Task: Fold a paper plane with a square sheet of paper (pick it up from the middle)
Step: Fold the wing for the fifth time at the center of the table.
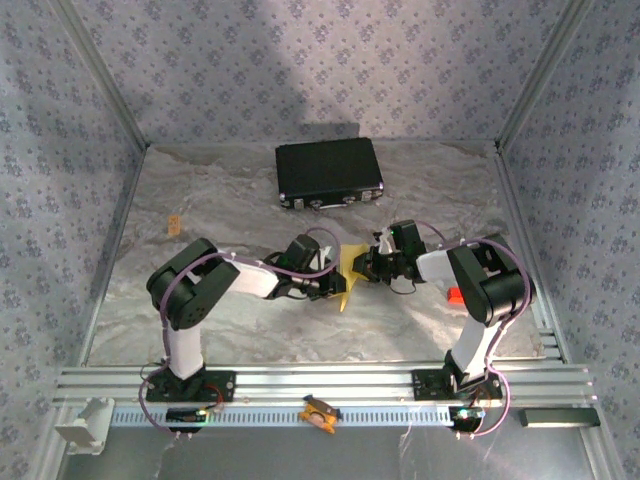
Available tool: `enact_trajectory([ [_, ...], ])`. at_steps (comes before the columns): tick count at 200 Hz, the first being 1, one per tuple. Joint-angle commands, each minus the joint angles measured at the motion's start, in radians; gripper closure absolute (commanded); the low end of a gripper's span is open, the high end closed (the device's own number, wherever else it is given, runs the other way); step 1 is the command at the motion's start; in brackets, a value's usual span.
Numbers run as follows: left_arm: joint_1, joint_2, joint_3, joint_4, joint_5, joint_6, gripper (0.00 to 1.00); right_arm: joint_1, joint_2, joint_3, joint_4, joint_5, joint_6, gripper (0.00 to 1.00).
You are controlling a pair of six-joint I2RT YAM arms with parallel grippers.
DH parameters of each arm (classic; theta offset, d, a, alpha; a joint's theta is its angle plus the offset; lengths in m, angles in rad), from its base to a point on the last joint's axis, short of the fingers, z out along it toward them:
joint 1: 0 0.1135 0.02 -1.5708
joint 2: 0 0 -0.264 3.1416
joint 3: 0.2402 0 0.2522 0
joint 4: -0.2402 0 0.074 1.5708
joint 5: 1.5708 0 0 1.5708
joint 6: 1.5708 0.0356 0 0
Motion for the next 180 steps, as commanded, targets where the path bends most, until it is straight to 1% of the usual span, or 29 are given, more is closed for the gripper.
enact_trajectory([
  [1,0.000,0.014,-0.016,-0.016,0.055,-0.004,0.91,0.018,0.044,-0.010,-0.060,0.071,-0.016,0.87],
  [56,0.000,0.007,-0.023,-0.032,0.087,-0.002,0.91,0.018,0.045,-0.009,-0.067,0.074,-0.019,0.87],
  [81,0.000,0.008,-0.028,-0.045,0.087,0.002,0.97,0.019,0.044,-0.009,-0.071,0.076,-0.020,0.87],
  [106,0.000,0.015,-0.023,-0.029,0.118,0.001,1.00,0.018,0.044,-0.008,-0.075,0.081,-0.024,0.87],
  [163,-0.007,0.039,-0.023,-0.056,0.157,0.022,1.00,0.022,0.046,-0.005,-0.080,0.085,-0.022,0.88],
  [171,-0.008,0.043,-0.026,-0.058,0.157,0.022,0.97,0.024,0.046,-0.005,-0.079,0.086,-0.021,0.88],
  [180,-0.010,0.042,-0.030,-0.054,0.158,0.020,0.96,0.025,0.046,-0.005,-0.081,0.088,-0.022,0.88],
])
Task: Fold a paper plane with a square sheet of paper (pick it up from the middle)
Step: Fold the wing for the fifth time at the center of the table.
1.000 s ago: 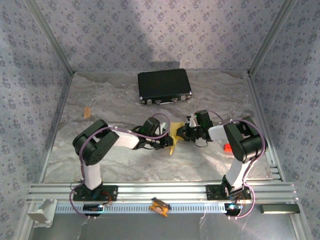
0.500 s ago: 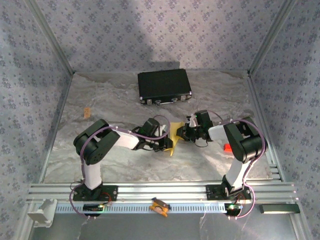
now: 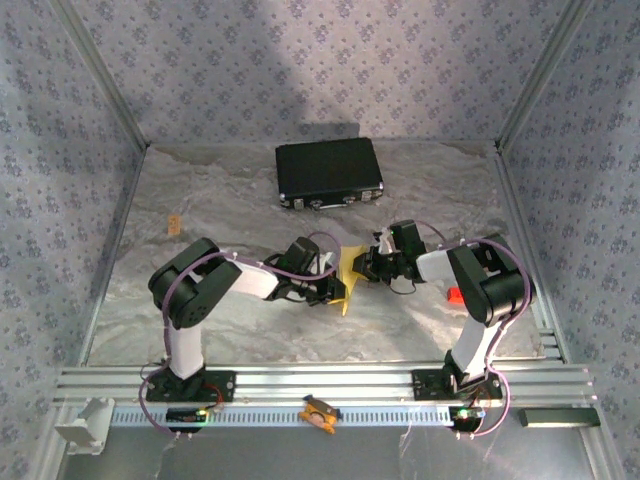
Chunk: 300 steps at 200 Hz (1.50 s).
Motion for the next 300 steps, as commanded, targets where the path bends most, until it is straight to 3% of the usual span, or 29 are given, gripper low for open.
enact_trajectory([
  [1,-0.010,0.026,-0.017,-0.047,0.063,0.018,0.96,0.024,0.046,-0.005,-0.080,0.084,-0.022,0.88],
  [111,0.011,-0.061,0.020,-0.064,-0.048,0.018,0.78,0.034,0.044,0.008,-0.099,0.088,-0.027,0.88],
  [175,0.023,-0.001,0.065,-0.012,-0.010,-0.026,0.80,0.039,0.045,0.008,-0.099,0.090,-0.027,0.88],
  [254,0.019,0.027,0.055,-0.069,0.007,-0.041,0.97,0.040,0.048,0.006,-0.095,0.090,-0.026,0.88],
  [300,0.005,0.035,0.060,-0.111,0.033,-0.019,0.97,0.042,0.051,0.007,-0.094,0.090,-0.026,0.88],
])
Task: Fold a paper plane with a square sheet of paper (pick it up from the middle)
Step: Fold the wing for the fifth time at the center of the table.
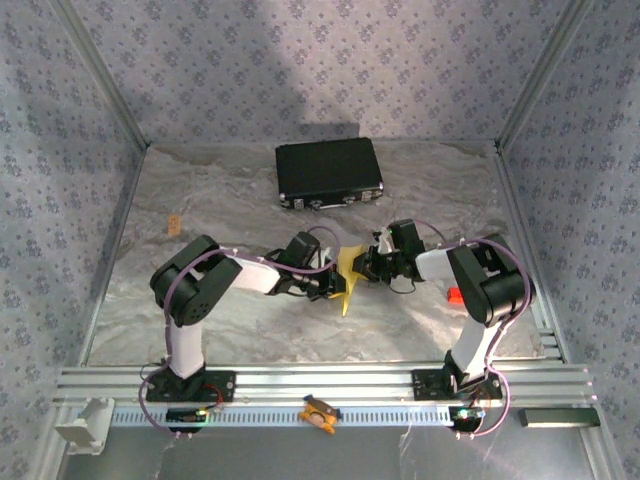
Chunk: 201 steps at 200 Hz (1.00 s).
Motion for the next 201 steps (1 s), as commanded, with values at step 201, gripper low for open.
enact_trajectory([
  [201,-0.057,-0.016,0.029,-0.281,-0.012,0.127,0.87,0.036,0.050,-0.003,-0.082,0.088,-0.032,0.89],
])
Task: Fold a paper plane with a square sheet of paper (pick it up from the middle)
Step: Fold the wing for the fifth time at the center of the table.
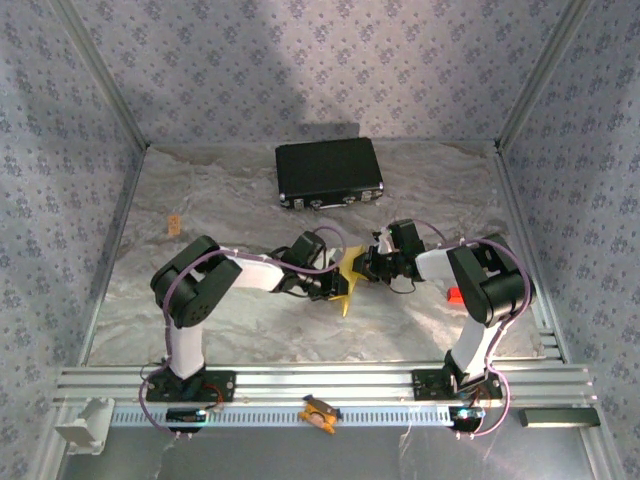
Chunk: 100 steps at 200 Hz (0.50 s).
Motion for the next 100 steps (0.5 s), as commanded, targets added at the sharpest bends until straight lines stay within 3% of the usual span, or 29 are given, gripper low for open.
enact_trajectory([
  [1,-0.031,-0.012,-0.023,-0.144,0.012,0.021,0.87,0.034,0.049,-0.005,-0.076,0.084,-0.026,0.89],
  [49,-0.038,-0.015,-0.027,-0.137,0.024,0.025,1.00,0.036,0.049,-0.004,-0.083,0.089,-0.030,0.89],
  [67,-0.037,-0.010,-0.032,-0.135,0.023,0.021,1.00,0.036,0.046,-0.004,-0.087,0.091,-0.031,0.89],
  [100,-0.044,-0.025,-0.034,-0.125,0.029,0.022,0.88,0.037,0.050,-0.001,-0.092,0.096,-0.034,0.89],
])
